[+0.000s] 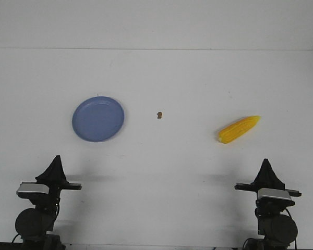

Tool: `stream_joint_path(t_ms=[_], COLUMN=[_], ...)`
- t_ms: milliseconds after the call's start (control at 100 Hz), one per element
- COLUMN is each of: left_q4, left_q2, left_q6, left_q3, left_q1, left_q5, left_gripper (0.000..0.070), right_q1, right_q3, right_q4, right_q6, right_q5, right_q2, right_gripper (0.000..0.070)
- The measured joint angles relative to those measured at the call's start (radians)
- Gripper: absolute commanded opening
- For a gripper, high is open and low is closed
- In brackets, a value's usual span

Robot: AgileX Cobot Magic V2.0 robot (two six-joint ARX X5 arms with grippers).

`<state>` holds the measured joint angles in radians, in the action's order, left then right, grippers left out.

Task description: Place corn on plate with both arms

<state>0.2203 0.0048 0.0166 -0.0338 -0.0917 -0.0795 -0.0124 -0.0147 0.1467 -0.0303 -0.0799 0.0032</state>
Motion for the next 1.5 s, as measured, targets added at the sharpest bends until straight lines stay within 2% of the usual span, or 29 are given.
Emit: stream_joint_path(t_ms=[300, 490, 650, 760, 1000, 1190, 1310, 1500], left_q4=[-0.011, -0.103, -0.270, -0.369, -0.593, -0.788, -0.851, -0.914], left_q2=[0.000, 0.026, 0.145, 0.265, 0.533, 0.733, 0.820, 0.896], left_q6=[0.001, 0.034, 0.064, 0.075, 0.076, 0.077, 0.079, 0.079], left_q3=[-0.010, -0.142, -0.313, -0.445, -0.748, -0.912, -0.937, -0.940], left_q1=[0.000, 0.000, 0.000, 0.000, 0.000, 0.000, 0.000, 0.000], left_q5=[0.000, 0.000, 0.000, 0.000, 0.000, 0.006, 0.039, 0.106], left_gripper=[0.0012, 0.0012, 0.0012, 0.0012, 0.0012, 0.0012, 0.0012, 0.0012], right_q1=[0.000, 0.000, 0.000, 0.000, 0.000, 0.000, 0.000, 0.000], right_q3=[0.000, -0.021, -0.145, -0.251, -0.524, -0.724, -0.789, -0.795], right_q4=[0.020, 0.001, -0.123, -0.257, -0.565, -0.760, -0.830, -0.848], right_q6=[-0.001, -0.002, -0.004, -0.020, -0.042, -0.046, -0.046, -0.046], right_q5=[0.000, 0.000, 0.000, 0.000, 0.000, 0.000, 0.000, 0.002], right_q2=[0.000, 0.000, 0.016, 0.080, 0.327, 0.522, 0.621, 0.719], right_gripper=[0.0012, 0.0012, 0.0012, 0.0012, 0.0012, 0.0012, 0.0012, 0.0012])
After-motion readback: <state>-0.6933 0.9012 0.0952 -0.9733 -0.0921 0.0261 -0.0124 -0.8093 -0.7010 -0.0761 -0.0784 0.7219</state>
